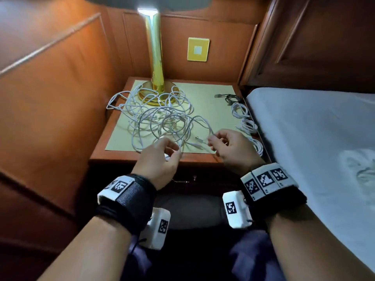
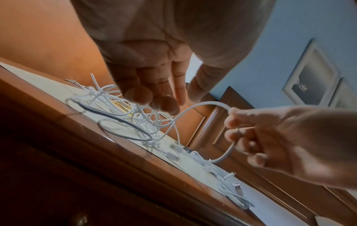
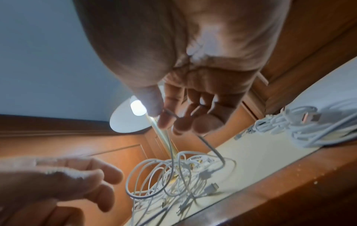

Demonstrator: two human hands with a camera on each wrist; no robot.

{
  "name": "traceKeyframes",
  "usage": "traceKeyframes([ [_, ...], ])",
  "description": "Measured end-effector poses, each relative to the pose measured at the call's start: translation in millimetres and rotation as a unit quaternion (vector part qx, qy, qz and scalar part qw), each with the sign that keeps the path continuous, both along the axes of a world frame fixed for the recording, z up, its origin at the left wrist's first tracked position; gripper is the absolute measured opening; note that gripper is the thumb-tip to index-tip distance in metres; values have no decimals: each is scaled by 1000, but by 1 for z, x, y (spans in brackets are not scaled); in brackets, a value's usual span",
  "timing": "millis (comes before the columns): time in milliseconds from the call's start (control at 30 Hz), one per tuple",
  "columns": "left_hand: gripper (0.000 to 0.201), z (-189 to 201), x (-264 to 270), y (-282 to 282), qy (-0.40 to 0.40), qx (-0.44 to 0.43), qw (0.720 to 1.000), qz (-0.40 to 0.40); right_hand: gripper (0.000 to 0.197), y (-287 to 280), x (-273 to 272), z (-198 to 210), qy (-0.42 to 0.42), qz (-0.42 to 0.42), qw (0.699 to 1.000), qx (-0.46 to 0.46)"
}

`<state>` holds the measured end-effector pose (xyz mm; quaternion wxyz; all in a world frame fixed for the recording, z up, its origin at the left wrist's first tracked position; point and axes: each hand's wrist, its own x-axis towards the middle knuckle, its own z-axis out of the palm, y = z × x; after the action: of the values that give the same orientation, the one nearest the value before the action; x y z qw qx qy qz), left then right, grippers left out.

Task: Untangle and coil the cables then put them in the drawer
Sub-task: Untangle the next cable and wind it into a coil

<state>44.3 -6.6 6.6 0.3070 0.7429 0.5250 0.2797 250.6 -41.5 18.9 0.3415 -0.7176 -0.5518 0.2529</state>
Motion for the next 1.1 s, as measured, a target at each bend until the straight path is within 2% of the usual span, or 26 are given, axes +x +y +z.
traceKeyframes([
  [133, 39, 4, 1, -4, -14, -16, 1000, -9, 46, -35, -1, 14, 2, -61, 991, 120],
  [233, 66, 4, 7, -2, -27, 5, 999, -28, 61, -50, -5, 16, 58, -69, 983, 160],
  [300, 75, 3, 14, 1, -38, 11, 998, -45, 70, -51, -7, 17, 95, -66, 978, 171],
  [367, 64, 0, 21, 8, 1, -1, 999, -36, 78, -47, -8, 20, 158, -73, 964, 199],
  [467, 29, -4, 26, 23, 110, -32, 993, -10, 86, -34, -2, 22, 263, -122, 923, 254],
  [500, 23, -6, 26, 30, 131, -35, 991, 6, 84, -28, 2, 22, 289, -149, 907, 267],
  [567, 21, -8, 23, 46, 131, -43, 989, 53, 63, -15, 14, 21, 317, -199, 881, 289],
  [633, 30, -4, 22, 58, 84, -35, 993, 80, 45, -5, 25, 20, 314, -212, 870, 316],
  [667, 34, -1, 23, 61, 33, -19, 996, 82, 41, -1, 30, 19, 294, -212, 874, 323],
  [733, 37, 5, 27, 60, -123, 9, 989, 79, 31, 7, 37, 14, 231, -199, 898, 318],
  [833, 31, 13, 36, 52, -314, -13, 948, 53, 24, 16, 31, 8, 137, -128, 945, 268],
  [933, 31, 23, 41, 40, -434, -61, 899, -5, 10, 19, 18, 2, -24, -60, 985, 162],
  [1000, 40, 25, 41, 32, -457, -95, 884, -36, 19, 23, 13, -3, -62, -35, 992, 102],
  [1100, 40, 26, 38, 21, -422, -125, 890, -117, 64, 31, 9, -5, -50, -8, 996, 68],
])
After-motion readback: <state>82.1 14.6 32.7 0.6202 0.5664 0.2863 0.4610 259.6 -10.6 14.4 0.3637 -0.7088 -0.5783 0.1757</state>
